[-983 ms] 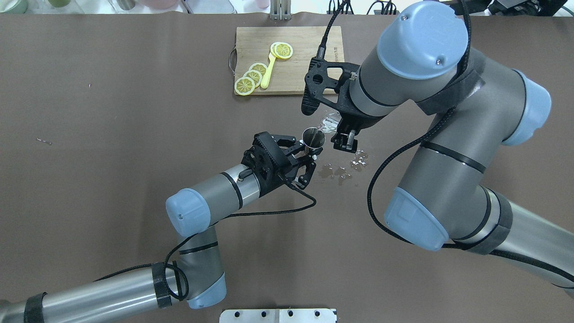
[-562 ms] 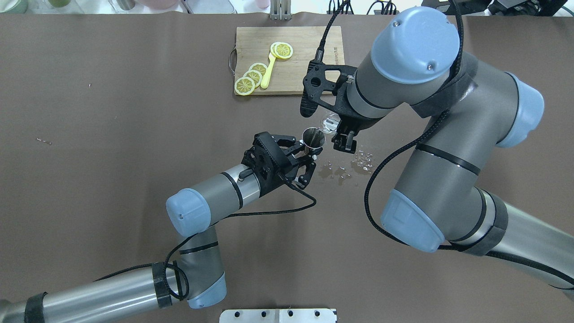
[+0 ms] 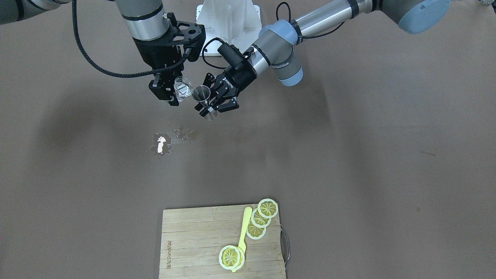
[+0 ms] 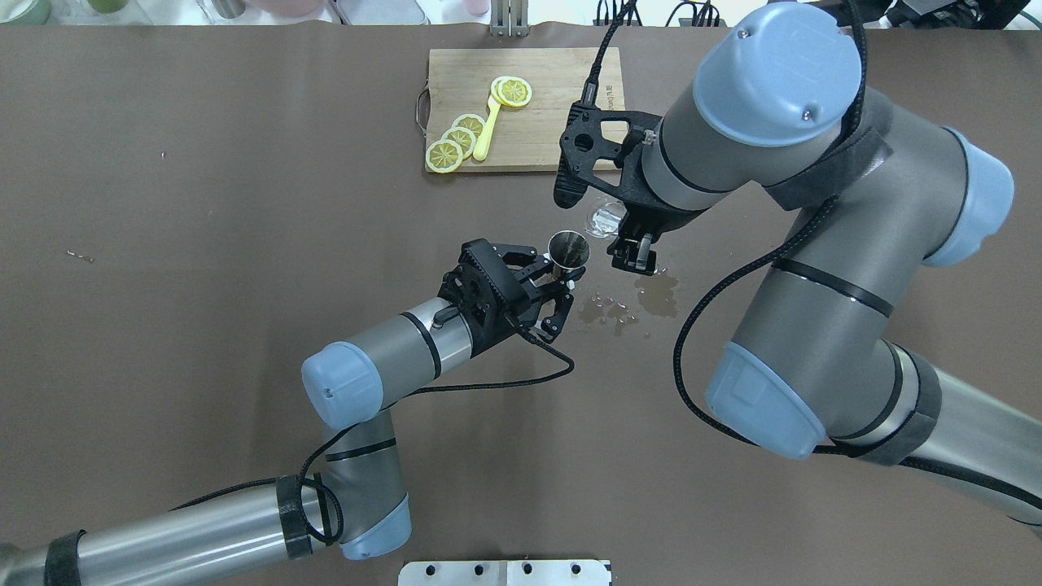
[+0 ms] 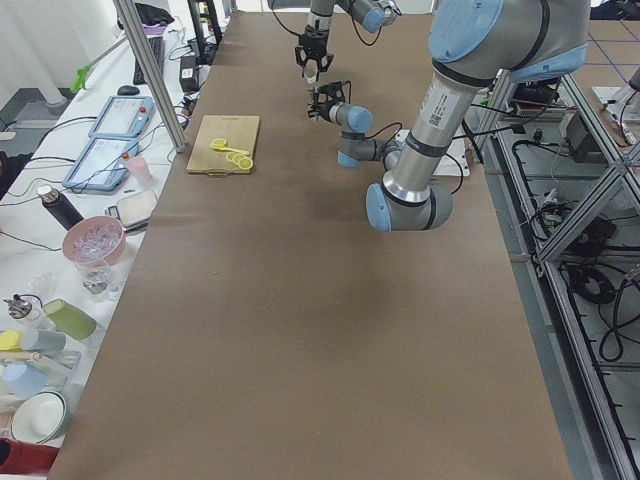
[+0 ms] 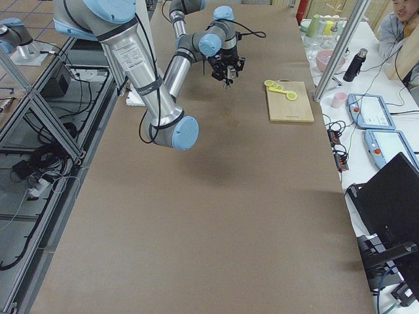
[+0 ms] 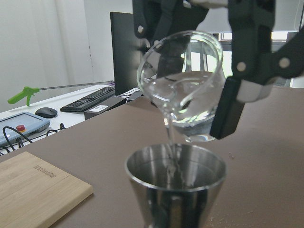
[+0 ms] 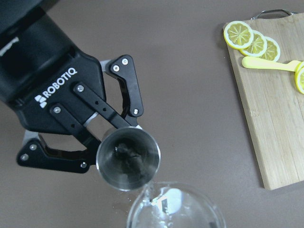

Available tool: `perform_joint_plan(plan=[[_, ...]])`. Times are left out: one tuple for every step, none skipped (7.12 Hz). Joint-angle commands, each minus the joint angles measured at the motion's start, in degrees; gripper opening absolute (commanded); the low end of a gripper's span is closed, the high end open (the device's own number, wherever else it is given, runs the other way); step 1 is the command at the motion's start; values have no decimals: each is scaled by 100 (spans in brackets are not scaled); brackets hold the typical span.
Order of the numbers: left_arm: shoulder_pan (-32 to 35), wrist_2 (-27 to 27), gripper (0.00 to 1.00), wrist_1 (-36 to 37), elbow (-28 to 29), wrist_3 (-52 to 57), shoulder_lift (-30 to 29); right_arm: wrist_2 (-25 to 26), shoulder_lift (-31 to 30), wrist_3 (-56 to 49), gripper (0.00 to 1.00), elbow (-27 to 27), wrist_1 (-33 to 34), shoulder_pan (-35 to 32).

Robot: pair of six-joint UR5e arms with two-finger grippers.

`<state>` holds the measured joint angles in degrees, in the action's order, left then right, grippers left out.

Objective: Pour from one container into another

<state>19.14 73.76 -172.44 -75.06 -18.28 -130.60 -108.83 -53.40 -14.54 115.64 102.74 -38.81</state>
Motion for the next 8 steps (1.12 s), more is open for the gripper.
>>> perform_joint_plan(plan=[[2, -2, 0, 0, 0, 0, 0, -112, -292, -109, 0, 484, -105, -135], [2, -2, 0, 0, 0, 0, 0, -287, -303, -110, 0, 625, -140, -292], [2, -2, 0, 0, 0, 0, 0, -401, -303, -110, 0, 688, -236, -390], [2, -2, 0, 0, 0, 0, 0, -551, -355, -110, 0, 697, -507, -495], [11, -2, 0, 0, 0, 0, 0, -656, -460, -110, 0, 697, -788, -574], [20, -2, 0, 0, 9, 0, 0, -779, -644, -101, 0, 697, -1148, -619], [37, -2, 0, 0, 9, 0, 9, -902, -906, -101, 0, 688, -1552, -698], [37, -2, 0, 0, 9, 0, 9, -1069, -1170, -84, 0, 662, -1991, -811]])
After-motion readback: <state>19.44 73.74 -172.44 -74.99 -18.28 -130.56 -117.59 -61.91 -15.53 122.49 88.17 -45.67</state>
